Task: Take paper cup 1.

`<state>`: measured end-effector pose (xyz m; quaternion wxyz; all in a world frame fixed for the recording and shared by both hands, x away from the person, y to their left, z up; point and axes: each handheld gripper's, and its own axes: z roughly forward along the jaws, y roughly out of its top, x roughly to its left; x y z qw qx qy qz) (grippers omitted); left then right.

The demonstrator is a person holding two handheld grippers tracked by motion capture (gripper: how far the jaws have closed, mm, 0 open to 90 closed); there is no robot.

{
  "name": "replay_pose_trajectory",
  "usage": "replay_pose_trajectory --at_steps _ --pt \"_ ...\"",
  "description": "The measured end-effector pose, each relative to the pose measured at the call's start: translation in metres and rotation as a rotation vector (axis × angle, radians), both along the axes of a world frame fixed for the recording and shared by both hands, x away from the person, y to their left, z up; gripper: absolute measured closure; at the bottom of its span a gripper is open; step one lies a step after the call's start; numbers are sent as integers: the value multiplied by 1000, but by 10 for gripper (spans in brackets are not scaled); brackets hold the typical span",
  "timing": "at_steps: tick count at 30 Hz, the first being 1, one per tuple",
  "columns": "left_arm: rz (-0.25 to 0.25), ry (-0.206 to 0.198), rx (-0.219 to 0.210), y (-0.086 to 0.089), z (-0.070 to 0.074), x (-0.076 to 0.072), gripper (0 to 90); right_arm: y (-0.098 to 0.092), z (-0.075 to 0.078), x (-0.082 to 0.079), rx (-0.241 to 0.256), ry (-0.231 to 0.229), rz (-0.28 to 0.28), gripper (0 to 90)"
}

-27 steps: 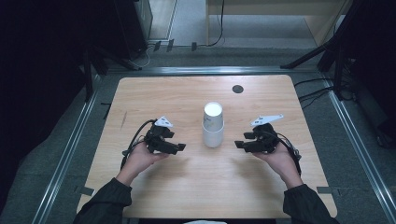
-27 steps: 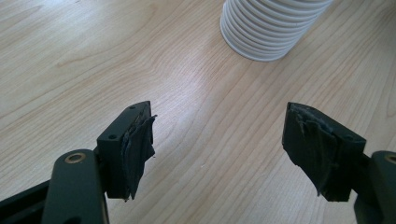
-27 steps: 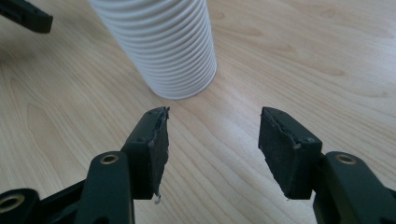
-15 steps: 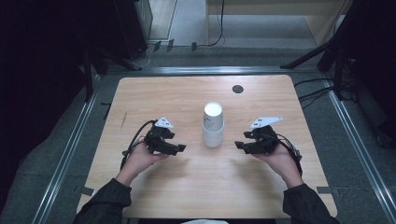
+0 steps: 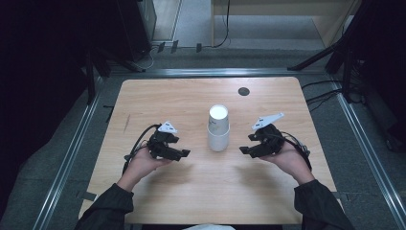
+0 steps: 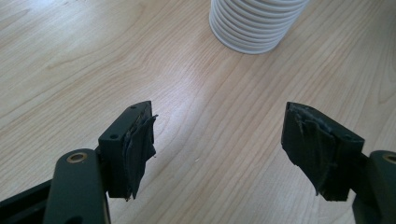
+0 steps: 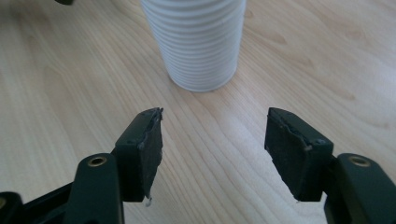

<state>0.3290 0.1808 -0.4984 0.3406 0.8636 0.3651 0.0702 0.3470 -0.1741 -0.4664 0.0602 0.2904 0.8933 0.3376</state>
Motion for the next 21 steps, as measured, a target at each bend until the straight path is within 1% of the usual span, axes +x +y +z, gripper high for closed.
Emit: replay_pose_trajectory --at_steps 2,3,4,7,8,9,11,13,16,17,20,21 --pt "-4 0 2 0 0 0 255 2 10 4 -17 -10 26 358" --pt "-4 0 2 0 0 0 255 2 10 4 -17 -10 26 358" --pt "-2 -1 3 1 0 0 255 2 14 6 -25 -12 32 361" --pt "-1 -4 3 2 0 0 255 4 27 13 -24 -5 40 354" --pt "1 -6 -1 2 0 0 255 5 34 17 -25 -5 52 351" --pt "-1 -4 -4 3 0 0 255 5 34 17 -25 -5 52 351" --pt "-3 -7 2 4 0 0 254 8 43 21 -34 -19 55 341" --pt "-3 -7 2 5 0 0 255 12 53 27 -36 -15 71 324" --pt "-2 -5 4 6 0 1 254 15 59 32 -42 -15 78 311" --pt "-3 -6 7 7 0 1 255 18 63 34 -51 -28 90 311" --pt "-4 -8 9 8 0 1 254 24 72 39 -35 -21 133 300" --pt "-3 -6 8 8 0 1 254 27 75 40 -36 -20 146 299"
